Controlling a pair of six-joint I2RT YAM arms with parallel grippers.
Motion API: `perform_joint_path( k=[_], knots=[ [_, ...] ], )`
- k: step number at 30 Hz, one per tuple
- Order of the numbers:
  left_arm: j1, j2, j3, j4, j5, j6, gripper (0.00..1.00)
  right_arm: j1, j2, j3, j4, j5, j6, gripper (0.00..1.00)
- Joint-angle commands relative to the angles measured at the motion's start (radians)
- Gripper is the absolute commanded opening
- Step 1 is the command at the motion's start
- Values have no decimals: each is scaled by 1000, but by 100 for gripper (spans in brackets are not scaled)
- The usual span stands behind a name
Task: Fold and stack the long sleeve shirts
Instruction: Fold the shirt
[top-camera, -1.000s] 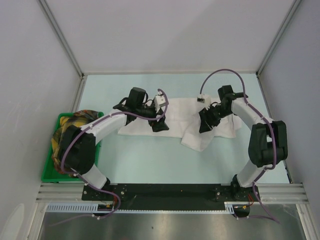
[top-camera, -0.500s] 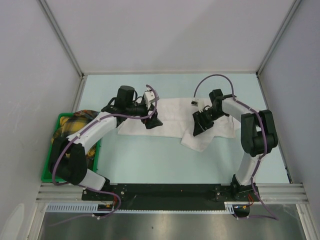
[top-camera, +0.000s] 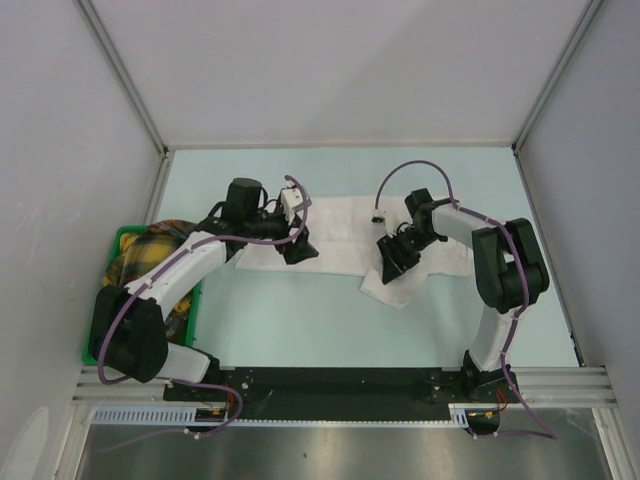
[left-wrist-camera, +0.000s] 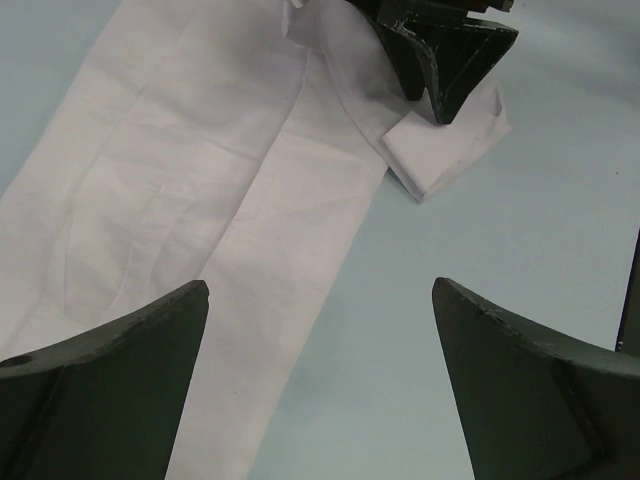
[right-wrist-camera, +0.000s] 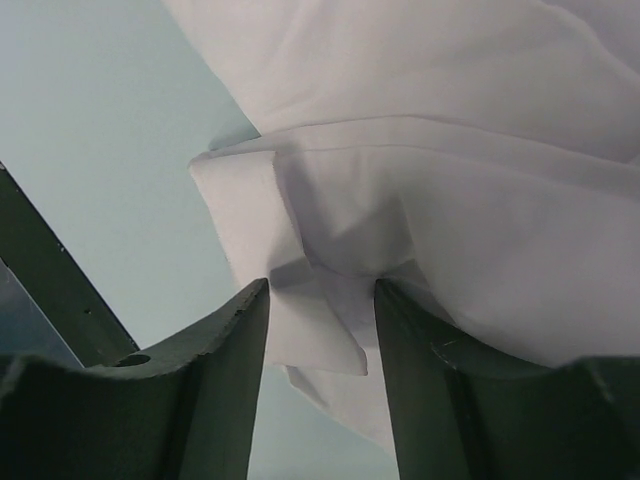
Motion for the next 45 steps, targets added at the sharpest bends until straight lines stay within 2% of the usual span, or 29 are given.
perform_joint_path(
  k=[1, 3, 6, 7, 10, 15, 18, 22, 23, 25, 26, 29, 30, 31, 35, 38, 45],
  knots=[
    [10, -52, -22, 0, 9, -2, 99, 30, -35, -7, 6, -8, -4, 46],
    [15, -54, -24, -3, 9, -4, 99, 39, -31, -8, 3, -14, -4, 41],
    [29, -58, -24, -3, 11, -7, 99, 44, -40, 2, -15, -33, 0, 24],
    [30, -61, -26, -6, 11, -5, 99, 39, -44, 10, -23, -40, -1, 14],
    [47, -74, -32, -21, 14, 6, 100, 25, -73, 57, -67, -47, 2, 0],
    [61, -103, -41, -38, 16, 21, 99, -7, -104, 200, -205, -39, -35, 0],
    [76, -114, -41, -47, 17, 24, 99, -38, -100, 350, -302, -14, -87, 0],
    [101, -133, -35, -52, 5, 21, 99, -99, -51, 608, -374, 94, -171, 0],
    [115, -138, -33, -52, 2, 18, 99, -116, 1, 743, -389, 111, -190, 0],
    [136, -146, -30, -50, -7, 9, 99, -160, 67, 885, -432, 160, -246, 0],
    [142, -147, -32, -47, -20, 6, 99, -173, 136, 1050, -443, 174, -266, 0],
    [159, -153, -38, -35, -46, -1, 99, -197, 247, 1273, -471, 228, -360, 0],
    [164, -153, -38, -32, -59, -4, 99, -197, 296, 1360, -456, 243, -387, 0],
    [168, -155, -41, -30, -70, -2, 99, -194, 305, 1372, -436, 268, -417, 0],
    [175, -161, -52, -30, -99, -11, 99, -174, 275, 1233, -190, 318, -551, 0],
    [178, -178, -70, -24, -122, -17, 99, -154, 244, 1121, -1, 363, -572, 0],
    [185, -236, -127, 11, -196, -65, 99, -119, 290, 1165, 282, 441, -564, 0]
  ],
)
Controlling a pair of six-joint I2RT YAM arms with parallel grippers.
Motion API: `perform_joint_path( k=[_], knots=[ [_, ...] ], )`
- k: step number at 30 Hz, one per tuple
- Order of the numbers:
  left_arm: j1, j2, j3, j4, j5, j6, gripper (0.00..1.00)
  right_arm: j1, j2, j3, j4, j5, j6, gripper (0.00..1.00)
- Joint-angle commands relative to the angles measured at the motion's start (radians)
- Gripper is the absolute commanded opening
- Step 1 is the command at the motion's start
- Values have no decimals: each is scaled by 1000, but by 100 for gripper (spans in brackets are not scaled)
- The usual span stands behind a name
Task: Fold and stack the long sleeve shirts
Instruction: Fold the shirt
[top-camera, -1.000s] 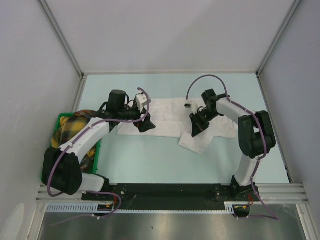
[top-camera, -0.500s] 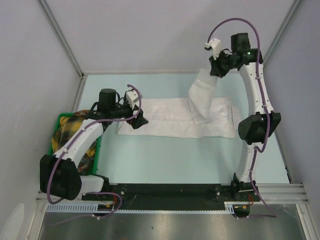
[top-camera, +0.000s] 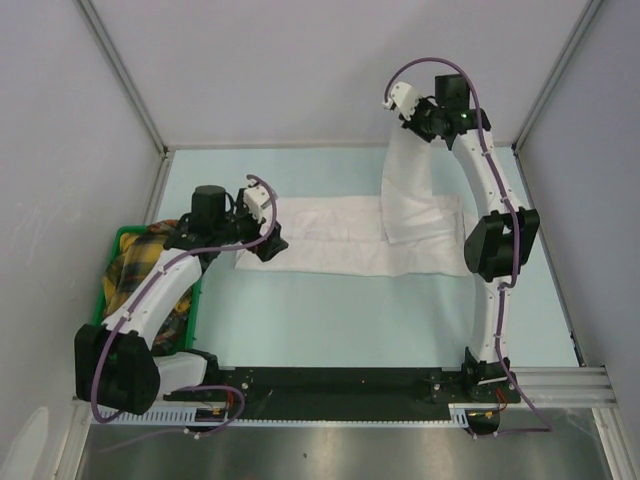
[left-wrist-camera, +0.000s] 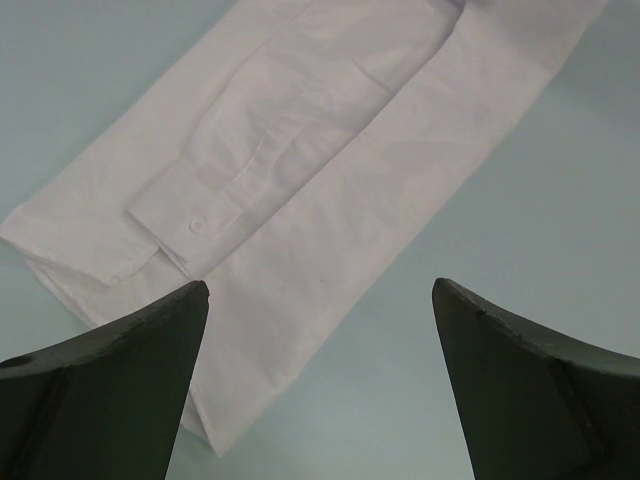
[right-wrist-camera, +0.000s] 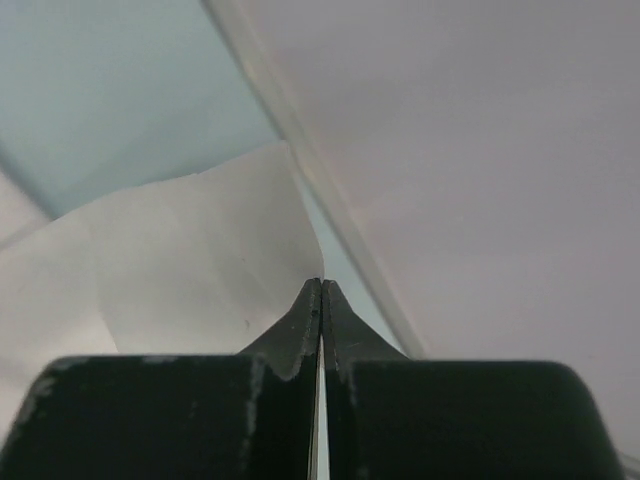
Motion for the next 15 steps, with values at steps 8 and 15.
perform_joint_path(
  k=[8, 15],
  knots=[
    [22, -91, -52, 73, -108, -68, 99, 27, -3, 38, 532, 149, -105, 0],
    [22, -92, -57, 64, -108, -62, 99, 36, -53, 5, 457, 143, -127, 0]
  ],
)
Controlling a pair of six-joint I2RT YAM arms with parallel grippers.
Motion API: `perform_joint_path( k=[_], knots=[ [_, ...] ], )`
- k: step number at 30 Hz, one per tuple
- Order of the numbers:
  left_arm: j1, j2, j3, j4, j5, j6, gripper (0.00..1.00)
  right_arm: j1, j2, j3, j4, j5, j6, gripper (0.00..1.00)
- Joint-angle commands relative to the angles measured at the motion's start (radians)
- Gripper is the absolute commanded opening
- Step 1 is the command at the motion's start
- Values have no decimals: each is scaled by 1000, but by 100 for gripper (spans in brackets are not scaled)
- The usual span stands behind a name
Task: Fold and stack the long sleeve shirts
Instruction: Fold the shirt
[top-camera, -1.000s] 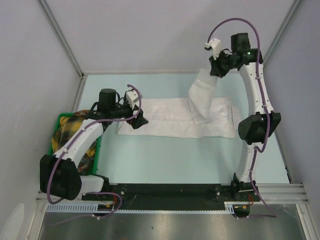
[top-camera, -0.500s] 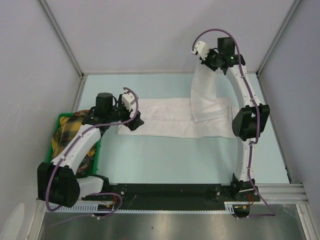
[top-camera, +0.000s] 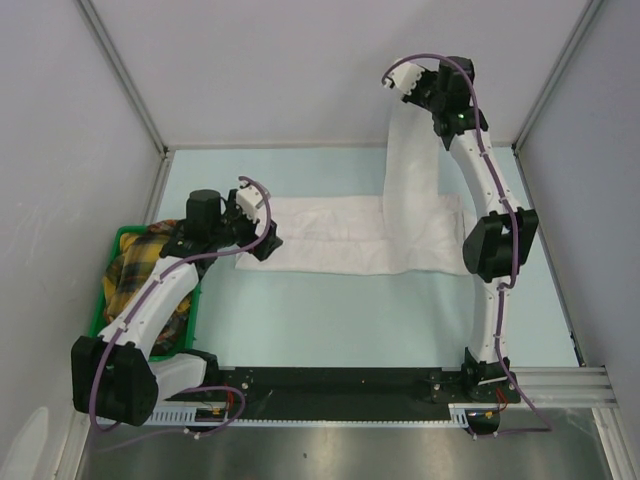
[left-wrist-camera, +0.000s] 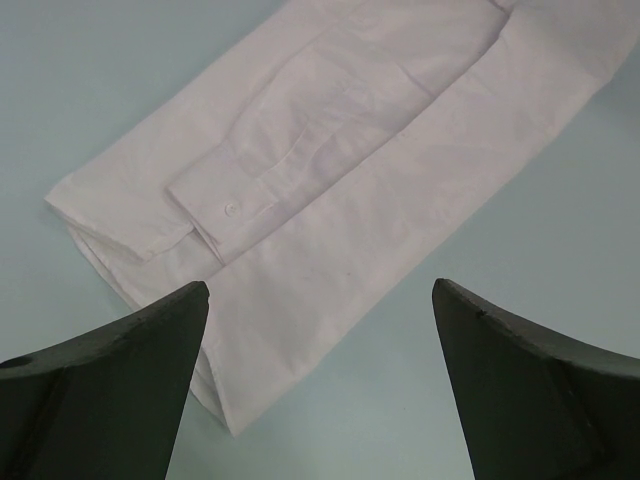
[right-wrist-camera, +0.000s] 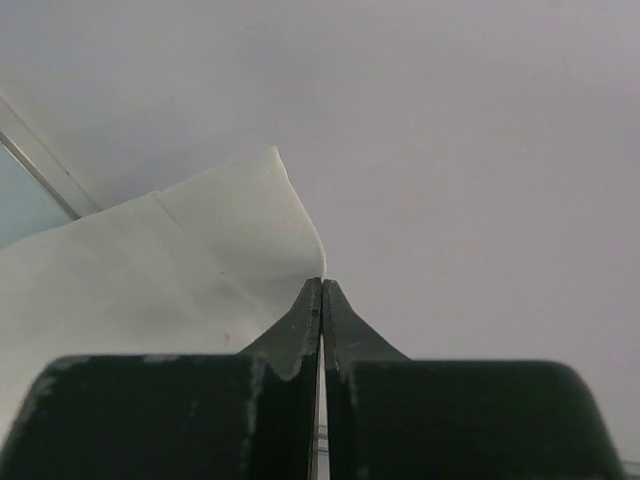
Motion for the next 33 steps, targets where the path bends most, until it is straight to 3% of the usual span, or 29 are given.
perform_joint_path(
  k=[1, 10, 17, 21, 25, 29, 33],
  knots=[
    [8, -27, -5, 23, -12, -11, 99, 20, -72, -23, -15, 8, -24, 0],
    [22, -56, -24, -6, -9, 10, 100, 182, -397, -526, -297, 106, -1, 0],
    [51, -47, -11, -35, -12, -34, 99, 311, -364, -500, -524, 97, 336, 0],
    [106, -45, 12, -80, 45, -85, 99, 334, -238, -367, -680, -47, 572, 0],
    [190, -73, 5, -97, 103, -120, 99, 345, -169, -350, -657, -231, 816, 0],
    [265, -98, -8, -143, 106, -111, 99, 385, -160, -370, -584, -303, 914, 0],
    [298, -134, -20, -184, 100, -88, 100, 400, -195, -486, -361, -374, 1069, 0]
  ],
)
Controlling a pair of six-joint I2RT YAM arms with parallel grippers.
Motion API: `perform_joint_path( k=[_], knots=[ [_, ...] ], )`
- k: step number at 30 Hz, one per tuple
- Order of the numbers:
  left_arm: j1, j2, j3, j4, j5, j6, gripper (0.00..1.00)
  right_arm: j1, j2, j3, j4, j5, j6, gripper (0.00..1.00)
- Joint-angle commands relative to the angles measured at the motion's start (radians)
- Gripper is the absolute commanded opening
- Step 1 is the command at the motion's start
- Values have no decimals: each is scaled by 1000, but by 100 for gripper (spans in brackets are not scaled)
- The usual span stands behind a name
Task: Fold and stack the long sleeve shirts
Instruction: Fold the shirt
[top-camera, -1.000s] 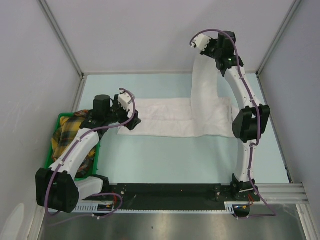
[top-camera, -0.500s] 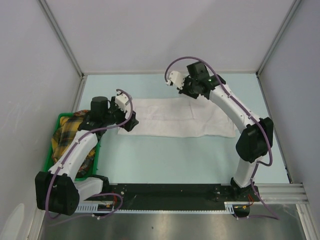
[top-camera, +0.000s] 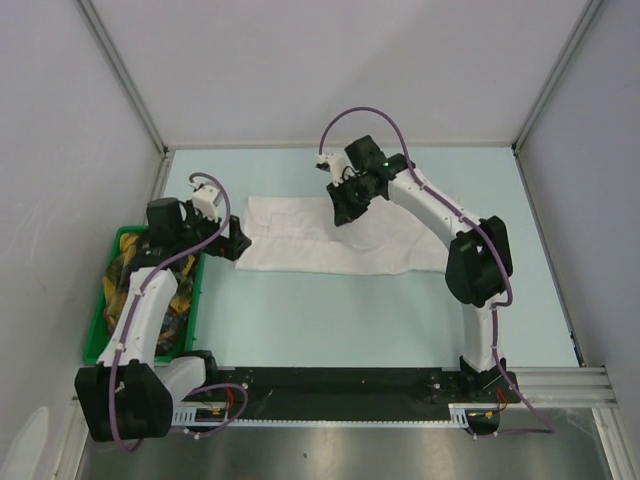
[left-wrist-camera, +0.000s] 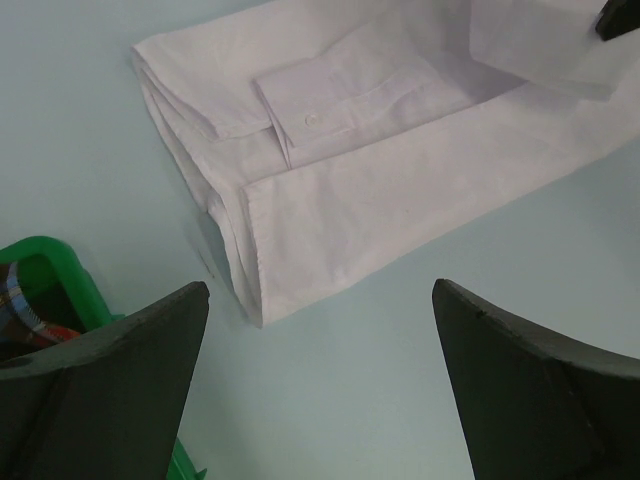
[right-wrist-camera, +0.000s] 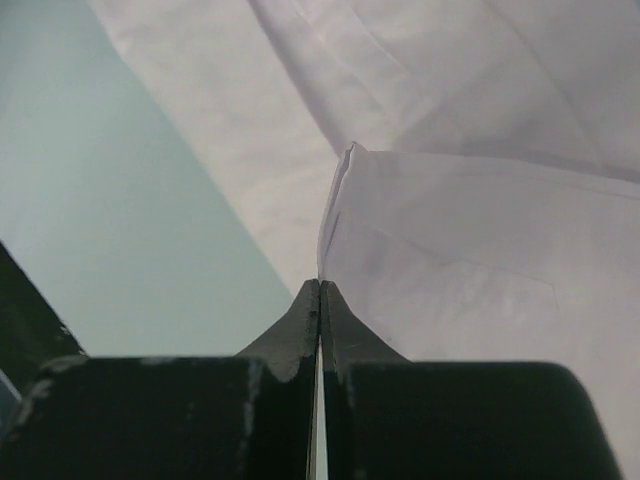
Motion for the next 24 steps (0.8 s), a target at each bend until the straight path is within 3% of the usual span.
perform_joint_path(
  k=[1, 12, 24],
  knots=[
    [33, -58, -1, -51, 29, 2, 100, 42, -46, -71, 235, -128, 243, 0],
    [50, -101, -30, -94, 2, 25, 99, 113, 81, -36, 456, 46, 459, 0],
    [52, -133, -66, -118, -11, 51, 99, 152, 165, -4, 606, 139, 530, 0]
  ],
)
